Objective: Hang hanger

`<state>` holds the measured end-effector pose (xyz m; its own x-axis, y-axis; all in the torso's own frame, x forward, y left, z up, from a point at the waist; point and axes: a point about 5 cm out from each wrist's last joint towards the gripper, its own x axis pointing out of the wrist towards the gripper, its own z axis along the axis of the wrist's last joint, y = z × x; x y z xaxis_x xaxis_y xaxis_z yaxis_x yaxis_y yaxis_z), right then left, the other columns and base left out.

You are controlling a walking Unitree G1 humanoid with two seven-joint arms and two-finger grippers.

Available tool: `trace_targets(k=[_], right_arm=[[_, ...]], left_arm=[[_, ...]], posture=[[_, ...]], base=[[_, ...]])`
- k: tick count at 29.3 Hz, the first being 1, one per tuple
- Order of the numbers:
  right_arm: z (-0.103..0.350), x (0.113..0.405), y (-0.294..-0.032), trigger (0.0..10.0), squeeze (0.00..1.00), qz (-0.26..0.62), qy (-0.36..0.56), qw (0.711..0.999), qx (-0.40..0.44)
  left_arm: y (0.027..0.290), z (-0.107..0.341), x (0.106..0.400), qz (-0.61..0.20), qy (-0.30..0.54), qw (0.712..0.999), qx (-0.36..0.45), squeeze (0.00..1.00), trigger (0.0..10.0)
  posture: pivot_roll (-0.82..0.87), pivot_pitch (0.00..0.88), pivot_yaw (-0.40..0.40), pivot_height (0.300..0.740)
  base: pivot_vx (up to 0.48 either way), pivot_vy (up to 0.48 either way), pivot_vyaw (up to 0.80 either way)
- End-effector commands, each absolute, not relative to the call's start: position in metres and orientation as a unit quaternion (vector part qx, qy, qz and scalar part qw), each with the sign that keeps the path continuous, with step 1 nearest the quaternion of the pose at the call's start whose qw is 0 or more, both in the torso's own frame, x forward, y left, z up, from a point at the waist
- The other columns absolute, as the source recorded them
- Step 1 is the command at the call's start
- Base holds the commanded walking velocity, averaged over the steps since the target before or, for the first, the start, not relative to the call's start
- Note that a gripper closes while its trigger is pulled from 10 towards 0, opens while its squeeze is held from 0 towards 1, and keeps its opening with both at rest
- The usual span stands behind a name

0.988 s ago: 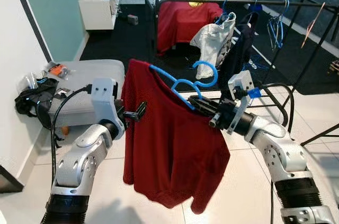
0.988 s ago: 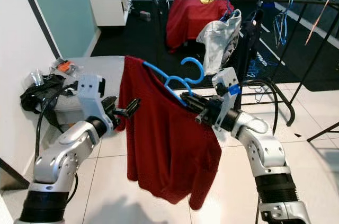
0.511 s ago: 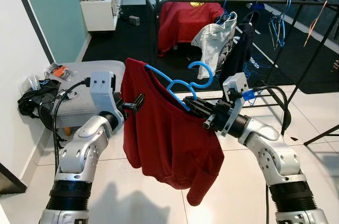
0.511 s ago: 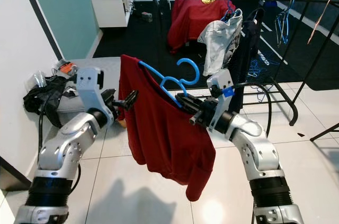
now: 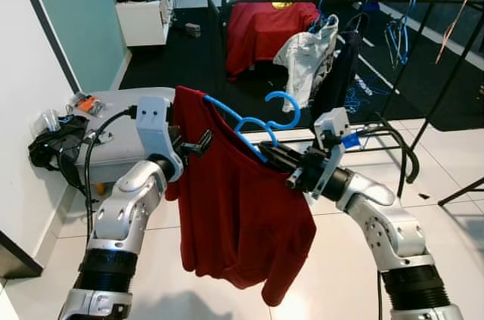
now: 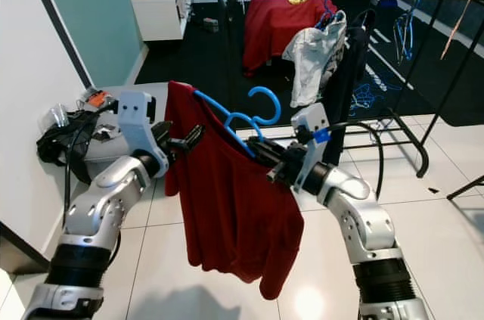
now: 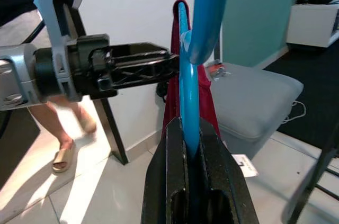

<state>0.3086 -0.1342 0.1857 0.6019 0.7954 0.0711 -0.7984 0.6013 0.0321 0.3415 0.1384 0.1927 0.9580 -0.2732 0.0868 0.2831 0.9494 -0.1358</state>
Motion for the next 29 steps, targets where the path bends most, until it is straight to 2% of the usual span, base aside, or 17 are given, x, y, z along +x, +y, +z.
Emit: trace_targets(k=[1, 15, 23, 29], right_arm=[[0.194, 0.306, -0.131, 10.0, 0.0, 0.453, -0.044, 0.89, 0.032], [0.195, 0.304, -0.128, 10.0, 0.0, 0.455, -0.047, 0.888, 0.033], [0.197, 0.305, -0.13, 10.0, 0.0, 0.455, -0.048, 0.888, 0.029], [0.197, 0.306, -0.132, 10.0, 0.0, 0.454, -0.048, 0.889, 0.027]], left_arm=[[0.133, 0.19, 0.343, -0.149, -0.029, 0.986, -0.069, 0.0, 10.0], [0.127, 0.194, 0.348, -0.154, -0.051, 0.986, -0.039, 0.0, 10.0], [0.141, 0.199, 0.352, -0.132, -0.065, 0.988, -0.036, 0.0, 10.0], [0.146, 0.196, 0.345, -0.159, -0.061, 0.985, -0.036, 0.0, 10.0]], posture=[[-0.08, 0.029, 0.044, 0.74], [-0.09, 0.019, 0.047, 0.74], [-0.09, 0.0, 0.043, 0.74], [-0.09, 0.0, 0.038, 0.74]], base=[[0.0, 0.0, 0.0], [0.0, 0.0, 0.0], [0.0, 0.0, 0.0], [0.0, 0.0, 0.0]])
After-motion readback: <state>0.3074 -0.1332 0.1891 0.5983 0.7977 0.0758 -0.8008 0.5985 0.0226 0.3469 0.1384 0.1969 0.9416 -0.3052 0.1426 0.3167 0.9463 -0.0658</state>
